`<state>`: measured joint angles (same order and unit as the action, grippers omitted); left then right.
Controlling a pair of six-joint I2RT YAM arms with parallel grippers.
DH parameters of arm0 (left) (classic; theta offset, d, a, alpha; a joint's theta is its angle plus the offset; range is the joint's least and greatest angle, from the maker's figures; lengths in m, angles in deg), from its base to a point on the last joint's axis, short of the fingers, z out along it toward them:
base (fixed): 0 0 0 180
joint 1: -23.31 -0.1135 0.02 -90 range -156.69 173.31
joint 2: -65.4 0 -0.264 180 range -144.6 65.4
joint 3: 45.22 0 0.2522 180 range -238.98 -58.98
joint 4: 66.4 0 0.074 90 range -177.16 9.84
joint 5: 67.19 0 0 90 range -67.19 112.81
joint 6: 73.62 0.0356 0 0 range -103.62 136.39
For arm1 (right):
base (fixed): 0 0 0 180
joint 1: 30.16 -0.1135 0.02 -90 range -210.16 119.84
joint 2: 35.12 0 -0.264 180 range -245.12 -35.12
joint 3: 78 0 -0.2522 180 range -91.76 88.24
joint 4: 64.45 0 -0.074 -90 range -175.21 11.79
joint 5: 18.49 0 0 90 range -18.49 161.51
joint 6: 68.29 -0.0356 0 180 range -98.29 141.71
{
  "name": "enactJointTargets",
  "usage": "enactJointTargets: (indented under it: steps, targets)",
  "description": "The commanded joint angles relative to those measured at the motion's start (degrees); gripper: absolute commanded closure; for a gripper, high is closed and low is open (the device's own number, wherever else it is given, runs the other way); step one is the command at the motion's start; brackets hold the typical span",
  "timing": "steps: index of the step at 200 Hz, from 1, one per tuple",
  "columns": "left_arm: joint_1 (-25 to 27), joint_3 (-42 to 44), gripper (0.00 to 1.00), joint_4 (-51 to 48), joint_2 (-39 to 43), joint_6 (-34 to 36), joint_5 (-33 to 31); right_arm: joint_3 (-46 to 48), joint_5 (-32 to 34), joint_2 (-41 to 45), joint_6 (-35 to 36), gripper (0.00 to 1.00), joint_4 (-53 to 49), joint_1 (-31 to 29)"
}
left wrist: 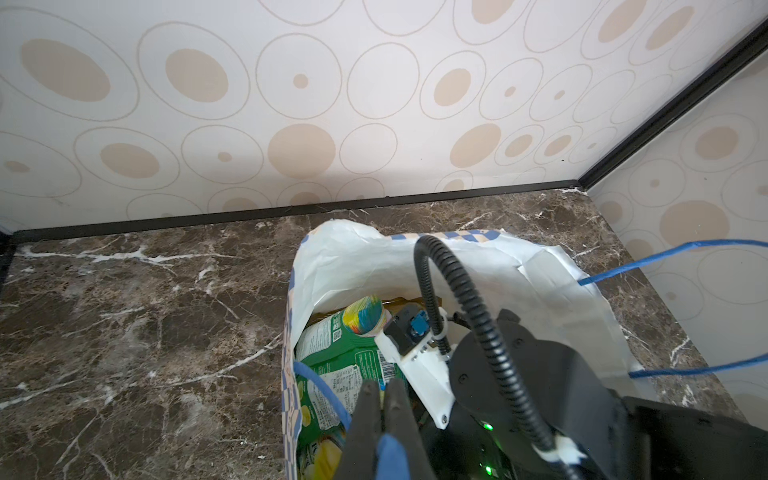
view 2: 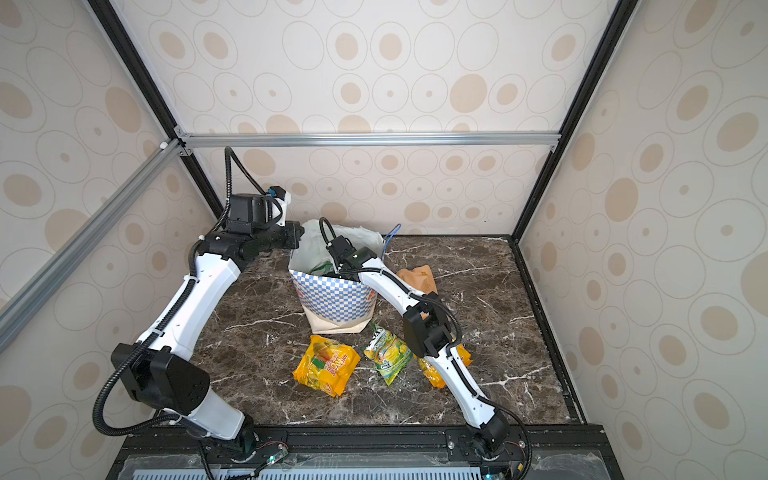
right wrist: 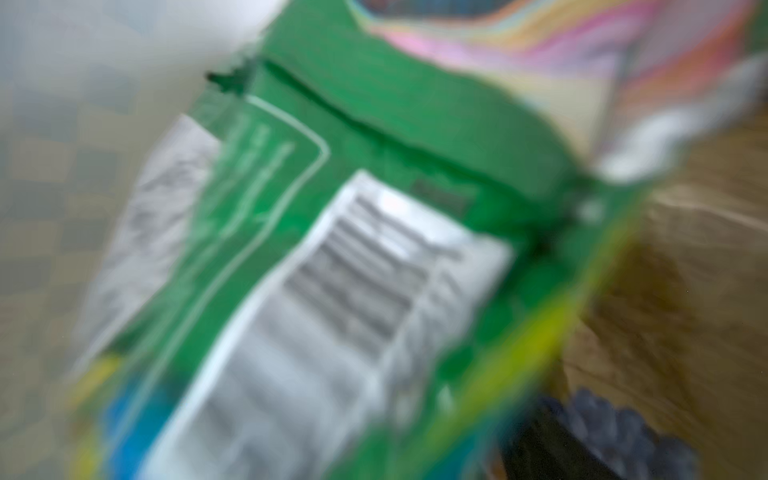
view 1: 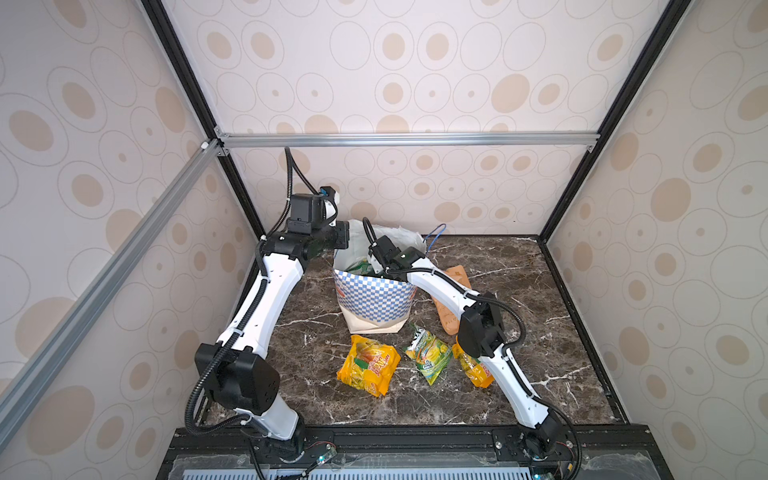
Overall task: Take the snacks out of the paper bag
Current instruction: 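Reach into the checkered bag with the right gripper and grasp the green Fox's candy bag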
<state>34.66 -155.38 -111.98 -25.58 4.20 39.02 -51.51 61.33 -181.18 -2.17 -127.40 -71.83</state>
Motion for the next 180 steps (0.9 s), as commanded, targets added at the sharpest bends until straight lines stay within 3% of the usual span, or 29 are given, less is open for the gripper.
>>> enactJointTargets:
  steps: [1,38,106,143,180]
  targets:
    - [-0.3,0.9,1.00,3.3,3.8,-0.3,3.2,0.7,1.4,-4.4,-2.7,0.14,-0.8,-1.3]
    - [-0.2,1.4,1.00,2.8,4.2,-0.1,2.6,0.7,0.8,-5.7,-4.4,0.30,-0.6,-1.5]
    - [-0.3,2.5,1.00,3.0,5.2,-0.4,1.1,1.5,4.5,2.1,-2.4,0.90,1.0,-1.5]
    - [-0.3,2.7,0.98,2.7,5.8,-0.6,0.7,1.4,5.5,6.6,-1.7,0.98,2.2,-1.4]
    - [-0.3,2.4,0.81,2.4,6.5,-0.6,-0.7,1.1,7.0,11.0,-0.9,1.00,3.1,-1.4]
